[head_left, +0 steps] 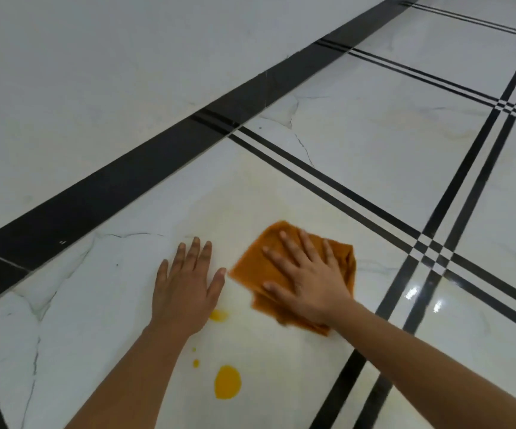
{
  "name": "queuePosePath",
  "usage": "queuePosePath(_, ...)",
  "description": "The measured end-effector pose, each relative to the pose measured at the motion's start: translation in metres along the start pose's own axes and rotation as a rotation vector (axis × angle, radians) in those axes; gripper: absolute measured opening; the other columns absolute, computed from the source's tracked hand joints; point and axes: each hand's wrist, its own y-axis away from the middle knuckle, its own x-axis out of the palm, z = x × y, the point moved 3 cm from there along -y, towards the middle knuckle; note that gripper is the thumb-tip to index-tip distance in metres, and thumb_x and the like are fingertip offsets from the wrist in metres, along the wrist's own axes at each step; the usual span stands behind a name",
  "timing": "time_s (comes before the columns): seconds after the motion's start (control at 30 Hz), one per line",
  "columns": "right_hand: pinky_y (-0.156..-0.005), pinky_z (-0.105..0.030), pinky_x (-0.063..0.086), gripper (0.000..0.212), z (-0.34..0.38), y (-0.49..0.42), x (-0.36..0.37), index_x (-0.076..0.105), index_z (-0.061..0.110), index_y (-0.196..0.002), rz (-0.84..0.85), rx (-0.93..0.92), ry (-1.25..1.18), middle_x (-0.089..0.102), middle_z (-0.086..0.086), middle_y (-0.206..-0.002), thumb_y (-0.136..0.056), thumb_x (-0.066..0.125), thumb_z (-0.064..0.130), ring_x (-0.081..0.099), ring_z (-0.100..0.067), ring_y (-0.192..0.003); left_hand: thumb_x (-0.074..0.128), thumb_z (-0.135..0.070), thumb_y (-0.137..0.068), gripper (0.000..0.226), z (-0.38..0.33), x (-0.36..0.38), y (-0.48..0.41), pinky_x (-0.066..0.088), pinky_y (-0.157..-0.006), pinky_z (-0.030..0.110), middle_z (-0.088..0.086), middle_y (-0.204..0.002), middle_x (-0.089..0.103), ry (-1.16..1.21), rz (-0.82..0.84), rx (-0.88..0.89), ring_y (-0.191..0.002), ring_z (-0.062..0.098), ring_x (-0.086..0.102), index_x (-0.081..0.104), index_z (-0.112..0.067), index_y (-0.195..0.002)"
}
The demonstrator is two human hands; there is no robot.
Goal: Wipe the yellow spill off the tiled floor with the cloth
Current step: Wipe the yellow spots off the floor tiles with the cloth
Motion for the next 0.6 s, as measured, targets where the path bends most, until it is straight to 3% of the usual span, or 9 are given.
queuePosePath(0.07,-0.113,-0.055,-0.004,0.062,-0.014,0.001,-0.002,0.002,0.057,-0.140,-0.039,0.010,0.013,-0.008,0.015,-0.157,-0.081,0.006,0.075,-0.013,-0.019,-0.144,0.002,-0.054,-0.089,0.065,0.010,-0.001,-0.001,0.001,-0.114,0.038,-0.003,-0.157,-0.005,0.027,-0.019,-0.015,-0.143,0.016,-0.006,-0.003,-0.026,-0.148)
queuePosePath(0.2,-0.111,-0.058,-0.007,0.063,-0.028,-0.081,-0.015,0.002,0.046,-0.145,-0.059,0.412,-0.093,-0.009,0.004,-0.158,-0.087,0.009,0.070,-0.013,-0.028,-0.144,0.009,-0.050,-0.094,0.062,0.029,0.002,0.003,0.000,-0.115,0.037,-0.003,-0.157,-0.007,0.092,-0.052,-0.110,-0.143,0.015,-0.007,-0.004,-0.024,-0.148)
queuePosePath(0.27,-0.111,-0.059,-0.008,0.064,0.005,-0.112,-0.014,-0.001,0.044,-0.146,-0.020,0.275,-0.032,-0.012,0.003,-0.158,-0.087,0.009,0.070,-0.016,-0.029,-0.143,-0.003,-0.058,-0.089,0.068,0.046,0.006,0.009,-0.001,-0.114,0.037,-0.003,-0.156,-0.008,0.074,-0.070,-0.137,-0.143,0.015,-0.008,-0.007,-0.023,-0.147)
queuePosePath(0.37,-0.113,-0.055,-0.005,0.061,0.049,-0.101,-0.004,0.005,0.051,-0.143,0.001,-0.176,0.059,-0.007,0.011,-0.158,-0.085,0.012,0.071,-0.012,-0.020,-0.144,-0.016,-0.062,-0.073,0.081,0.073,0.012,0.023,-0.004,-0.113,0.037,-0.004,-0.156,-0.005,0.073,-0.111,-0.132,-0.143,0.016,-0.007,-0.010,-0.024,-0.144)
queuePosePath(0.4,-0.114,-0.054,-0.003,0.062,0.050,-0.094,-0.002,0.007,0.054,-0.141,-0.009,-0.248,0.061,-0.004,0.015,-0.157,-0.082,0.011,0.073,-0.010,-0.017,-0.144,-0.016,-0.061,-0.071,0.081,0.080,0.013,0.025,-0.004,-0.113,0.037,-0.004,-0.156,-0.004,0.088,-0.125,-0.141,-0.143,0.016,-0.006,-0.011,-0.023,-0.142)
queuePosePath(0.43,-0.114,-0.055,-0.001,0.063,0.050,-0.096,0.000,0.007,0.056,-0.140,-0.022,-0.250,0.064,-0.002,0.016,-0.157,-0.080,0.010,0.074,-0.008,-0.016,-0.145,-0.016,-0.061,-0.071,0.080,0.088,0.014,0.029,-0.004,-0.113,0.037,-0.004,-0.156,-0.004,0.104,-0.138,-0.157,-0.143,0.015,-0.006,-0.012,-0.023,-0.141)
queuePosePath(0.53,-0.112,-0.059,-0.006,0.061,0.060,-0.126,0.000,0.008,0.050,-0.143,-0.055,0.109,-0.027,-0.004,0.009,-0.158,-0.086,0.013,0.071,-0.010,-0.025,-0.145,-0.018,-0.061,-0.069,0.078,0.101,0.017,0.041,-0.005,-0.113,0.036,-0.005,-0.155,-0.007,0.121,-0.124,-0.179,-0.143,0.014,-0.008,-0.018,-0.024,-0.138)
queuePosePath(0.6,-0.110,-0.058,-0.008,0.060,0.106,-0.129,0.007,0.009,0.045,-0.145,-0.029,0.054,-0.007,-0.005,0.005,-0.158,-0.090,0.015,0.066,-0.010,-0.029,-0.144,-0.020,-0.061,-0.068,0.077,0.105,0.018,0.050,-0.005,-0.113,0.037,-0.005,-0.155,-0.008,0.133,-0.111,-0.180,-0.142,0.014,-0.008,-0.019,-0.025,-0.136)
